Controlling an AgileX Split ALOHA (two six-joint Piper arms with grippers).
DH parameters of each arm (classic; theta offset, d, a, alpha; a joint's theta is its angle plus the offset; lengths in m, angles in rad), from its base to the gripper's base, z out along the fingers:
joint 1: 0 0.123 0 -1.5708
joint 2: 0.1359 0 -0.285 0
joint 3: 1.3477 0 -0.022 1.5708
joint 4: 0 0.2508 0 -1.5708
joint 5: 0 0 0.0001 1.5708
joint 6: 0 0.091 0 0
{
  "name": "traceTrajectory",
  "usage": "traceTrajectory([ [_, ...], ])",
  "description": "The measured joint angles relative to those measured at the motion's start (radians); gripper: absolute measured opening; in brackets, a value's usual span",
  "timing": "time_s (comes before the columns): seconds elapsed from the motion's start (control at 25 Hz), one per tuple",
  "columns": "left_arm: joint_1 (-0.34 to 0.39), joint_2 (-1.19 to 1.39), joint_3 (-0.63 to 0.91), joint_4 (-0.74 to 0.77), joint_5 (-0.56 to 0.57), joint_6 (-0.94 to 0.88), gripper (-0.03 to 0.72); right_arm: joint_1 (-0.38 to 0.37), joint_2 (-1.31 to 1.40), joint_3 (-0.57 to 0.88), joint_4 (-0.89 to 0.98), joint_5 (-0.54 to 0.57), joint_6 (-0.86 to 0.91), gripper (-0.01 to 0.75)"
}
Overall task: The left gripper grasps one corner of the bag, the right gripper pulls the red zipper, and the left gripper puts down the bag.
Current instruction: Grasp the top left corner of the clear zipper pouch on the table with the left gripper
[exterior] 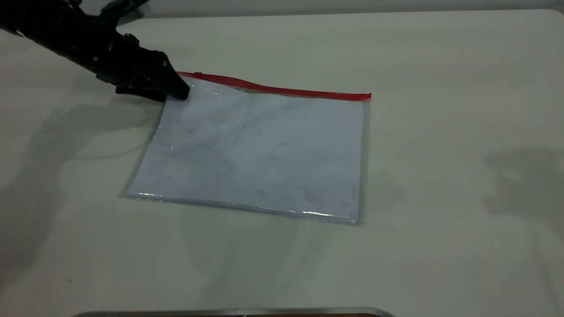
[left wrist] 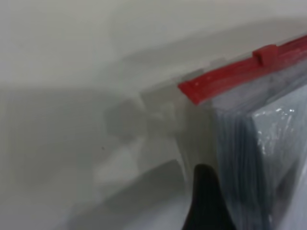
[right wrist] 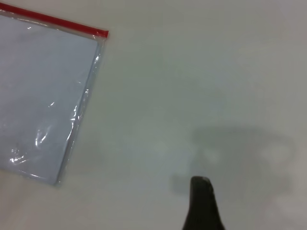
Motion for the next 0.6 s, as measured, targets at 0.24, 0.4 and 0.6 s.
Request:
traceTrajectory([
  [0.24, 0.0, 0.028, -0.001, -0.053, 0.044, 0.053, 0.496, 0.0, 0.0, 0.0, 0.0, 0.0, 0.0, 0.585],
  [0.4, 0.0, 0.036, -0.001, -0.116, 0.11, 0.174, 0.305, 0.0, 0.0, 0.0, 0.0, 0.0, 0.0, 0.585],
  [0.6, 0.0, 0.004, -0.003, -0.114, 0.238, 0.429, 0.053, 0.0, 0.009, 0.0, 0.012, -0.018, -0.041, 0.585],
])
